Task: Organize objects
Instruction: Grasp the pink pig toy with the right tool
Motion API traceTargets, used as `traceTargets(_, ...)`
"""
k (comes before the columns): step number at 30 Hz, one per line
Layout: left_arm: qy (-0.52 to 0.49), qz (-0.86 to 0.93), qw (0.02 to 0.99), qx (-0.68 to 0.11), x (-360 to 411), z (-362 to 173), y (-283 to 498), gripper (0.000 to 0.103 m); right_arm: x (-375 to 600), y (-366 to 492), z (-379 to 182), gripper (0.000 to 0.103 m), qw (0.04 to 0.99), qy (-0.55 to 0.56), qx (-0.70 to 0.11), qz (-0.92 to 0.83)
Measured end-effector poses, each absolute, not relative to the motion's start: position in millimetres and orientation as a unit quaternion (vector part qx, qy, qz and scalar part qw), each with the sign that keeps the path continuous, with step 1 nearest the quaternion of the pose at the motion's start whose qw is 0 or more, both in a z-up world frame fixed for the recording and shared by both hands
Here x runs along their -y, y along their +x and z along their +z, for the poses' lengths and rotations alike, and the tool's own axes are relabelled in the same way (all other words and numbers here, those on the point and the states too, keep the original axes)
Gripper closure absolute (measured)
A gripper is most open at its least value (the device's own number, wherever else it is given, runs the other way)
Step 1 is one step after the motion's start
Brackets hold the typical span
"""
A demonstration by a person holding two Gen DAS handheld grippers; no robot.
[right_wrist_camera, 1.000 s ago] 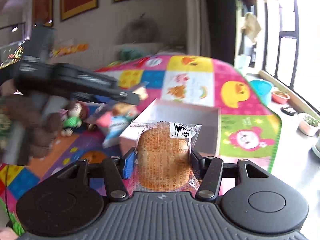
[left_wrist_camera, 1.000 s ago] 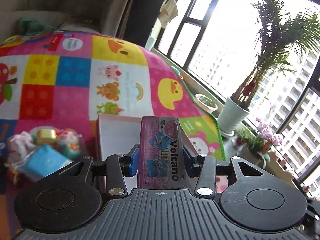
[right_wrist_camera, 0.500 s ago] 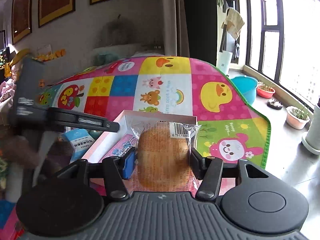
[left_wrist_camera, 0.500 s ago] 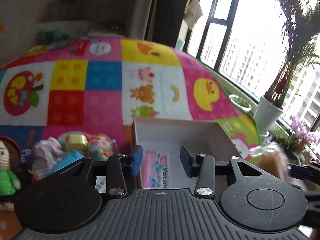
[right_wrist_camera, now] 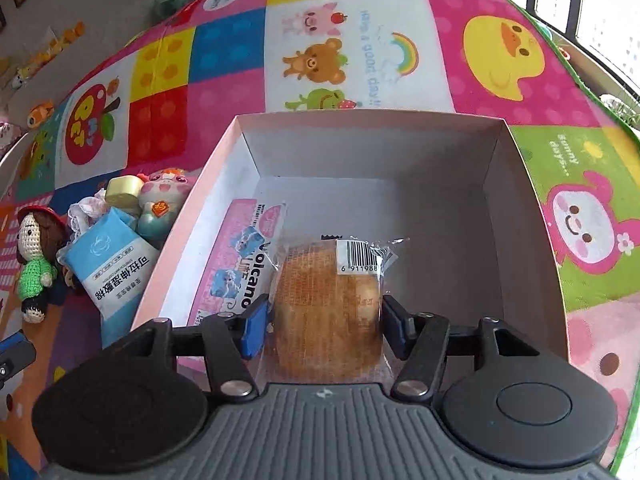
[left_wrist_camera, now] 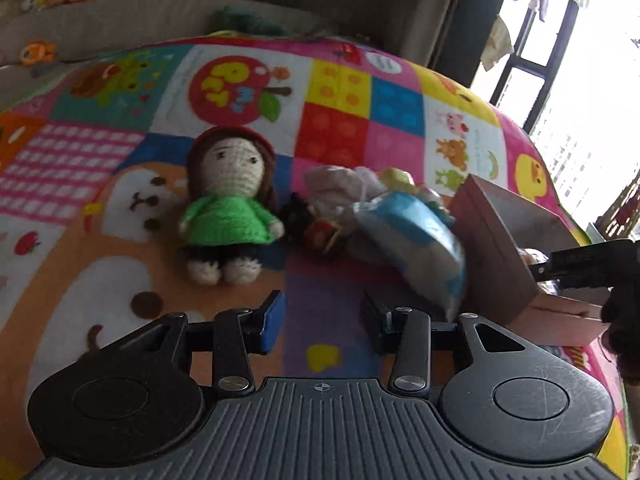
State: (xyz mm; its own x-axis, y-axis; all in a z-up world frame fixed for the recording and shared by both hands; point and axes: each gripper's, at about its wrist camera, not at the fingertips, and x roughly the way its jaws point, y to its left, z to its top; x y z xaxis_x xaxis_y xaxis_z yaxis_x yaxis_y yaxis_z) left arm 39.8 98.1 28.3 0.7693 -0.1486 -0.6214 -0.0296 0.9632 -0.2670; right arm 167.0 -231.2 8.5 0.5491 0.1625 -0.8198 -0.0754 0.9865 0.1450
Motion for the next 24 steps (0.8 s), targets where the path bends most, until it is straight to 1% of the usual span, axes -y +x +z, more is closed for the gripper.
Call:
traceTargets(2,-0.144,-0.028,0.933,-0.330,-112.9,18.5,37.1,0.057,229.5,163.0,21.2,0.037,0.888,0.031,-0.457,0.047)
traceTargets(4,-0.160,-0.028,0.933,-0.322,-122.3,9.7,35.7,0.057,222.5,158.2,42.0,0.036,0.900,0.010,-0.433,0.040)
traceTargets(6,-0.172,-0.036,0.932,-0.317,-125.8,1.4,34.9,0.057,207.4,155.3,63.9,0.029,0.909,0.005,-0.412,0.057)
traceTargets(8,-0.168,-0.045,0.939,-0.297,-125.0,-4.6,28.8,0.057,186.7,160.8,85.3,0.025,0.912,0.012,-0.400,0.089)
traceTargets(9,-0.170,-0.048,0.940,-0.291,-125.9,-6.6,25.6,0.057,173.9,166.2,91.6,0.025,0.911,0.015,-0.399,0.103)
traceTargets(12,-0.201,-0.056,0.935,-0.287,-134.2,-9.0,24.5,0.058,132.8,195.1,94.1,0.025,0.903,0.013,-0.411,0.121)
traceTargets(16,-0.220,-0.060,0.931,-0.284,-138.1,-11.2,25.2,0.058,86.8,251.8,67.4,0.025,0.898,-0.005,-0.429,0.093)
traceTargets(17,-0.221,-0.061,0.931,-0.284,-138.1,-11.3,25.4,0.058,79.4,265.2,59.3,0.030,0.898,-0.013,-0.432,0.077)
traceTargets(18,-0.224,-0.062,0.930,-0.283,-139.4,-12.2,25.0,0.058,73.8,277.7,49.1,0.039,0.897,-0.024,-0.436,0.064)
traceTargets(19,-0.229,-0.063,0.929,-0.283,-140.4,-12.9,24.8,0.058,69.7,288.8,36.7,0.046,0.894,-0.040,-0.443,0.050)
traceTargets(20,-0.234,-0.064,0.928,-0.282,-142.0,-13.8,24.7,0.058,65.8,297.6,25.7,0.055,0.889,-0.055,-0.453,0.037)
traceTargets(21,-0.241,-0.066,0.927,-0.280,-143.8,-14.7,24.8,0.058,62.7,303.7,16.0,0.060,0.883,-0.068,-0.463,0.029)
traceTargets(24,-0.263,-0.071,0.922,-0.277,-150.2,-17.7,25.8,0.058,52.6,301.1,-1.9,0.061,0.877,-0.116,-0.465,0.019)
